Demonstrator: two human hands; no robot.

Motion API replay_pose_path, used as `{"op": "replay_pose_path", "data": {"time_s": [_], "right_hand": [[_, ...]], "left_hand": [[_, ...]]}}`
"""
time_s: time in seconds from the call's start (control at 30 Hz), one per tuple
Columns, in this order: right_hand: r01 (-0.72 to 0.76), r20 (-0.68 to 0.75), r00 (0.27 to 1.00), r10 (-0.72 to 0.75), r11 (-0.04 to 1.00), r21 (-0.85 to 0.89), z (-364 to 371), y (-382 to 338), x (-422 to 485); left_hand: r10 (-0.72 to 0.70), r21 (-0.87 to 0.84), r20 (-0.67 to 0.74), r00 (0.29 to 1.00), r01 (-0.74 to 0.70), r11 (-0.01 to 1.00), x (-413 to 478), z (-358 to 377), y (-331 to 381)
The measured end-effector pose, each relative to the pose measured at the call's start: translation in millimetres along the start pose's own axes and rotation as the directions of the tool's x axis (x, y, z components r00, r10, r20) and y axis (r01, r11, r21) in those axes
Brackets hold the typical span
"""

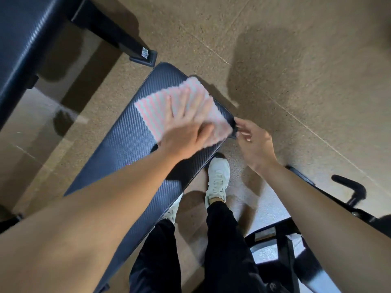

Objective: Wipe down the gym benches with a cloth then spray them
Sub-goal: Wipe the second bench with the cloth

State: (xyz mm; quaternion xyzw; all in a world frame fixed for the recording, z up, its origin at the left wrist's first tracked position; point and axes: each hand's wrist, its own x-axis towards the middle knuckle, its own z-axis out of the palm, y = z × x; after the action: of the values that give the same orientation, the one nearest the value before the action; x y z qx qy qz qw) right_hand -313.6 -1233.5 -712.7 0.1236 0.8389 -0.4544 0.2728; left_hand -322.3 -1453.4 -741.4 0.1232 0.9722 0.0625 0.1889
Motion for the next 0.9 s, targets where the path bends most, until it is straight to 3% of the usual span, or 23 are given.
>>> {"op": "replay_pose_path", "data": {"time_s": [0.13,0.3,0.4,0.5,0.57,0.63,0.7,0.8,0.9], "right_hand": [[0.014,0.038,0.999,-0.013,1.000,-0.013,-2.4,1.2,2.8],[-0.007,0.058,0.998,0.008,1.000,-0.023,-9.9,-5.5,7.4],[-0.050,0.079,0.996,0.051,0.999,-0.014,-16.7,-12.3,8.8],[-0.113,-0.084,0.990,0.112,0.993,-0.014,-22.9,-20.2,7.2],[-0.099,-0.206,0.974,0.091,0.995,-0.027,-26.1,-24.8,6.1],[-0.026,-0.239,0.971,0.011,0.998,-0.058,-27.4,-27.0,7.0],[0.084,-0.161,0.981,-0.104,0.989,-0.126,-25.6,-31.5,10.3],[0.262,0.058,0.965,-0.256,0.922,-0.285,-17.4,-43.1,17.8],[0.360,0.291,0.928,-0.233,0.764,-0.536,-2.5,-57.7,27.3]], "left_hand": [[-0.281,-0.062,-0.050,0.958,0.278,0.959,43.6,-24.7,-29.5],[-0.356,-0.064,-0.004,0.935,0.355,0.933,56.2,-34.1,-11.8],[-0.201,-0.089,0.055,0.978,0.205,0.975,43.7,-27.4,21.9],[-0.002,-0.111,0.090,0.996,0.012,0.994,27.9,-21.3,48.7],[0.101,-0.144,0.035,0.994,-0.096,0.985,18.7,-21.4,55.9],[0.097,-0.224,-0.056,0.994,-0.107,0.969,9.4,-25.9,52.8],[0.008,-0.289,-0.136,0.991,-0.047,0.956,-3.3,-31.6,45.0],[-0.224,-0.373,-0.134,0.965,0.160,0.914,-26.7,-37.8,29.9],[-0.431,-0.349,-0.057,0.900,0.387,0.853,-45.1,-38.3,13.5]]}}
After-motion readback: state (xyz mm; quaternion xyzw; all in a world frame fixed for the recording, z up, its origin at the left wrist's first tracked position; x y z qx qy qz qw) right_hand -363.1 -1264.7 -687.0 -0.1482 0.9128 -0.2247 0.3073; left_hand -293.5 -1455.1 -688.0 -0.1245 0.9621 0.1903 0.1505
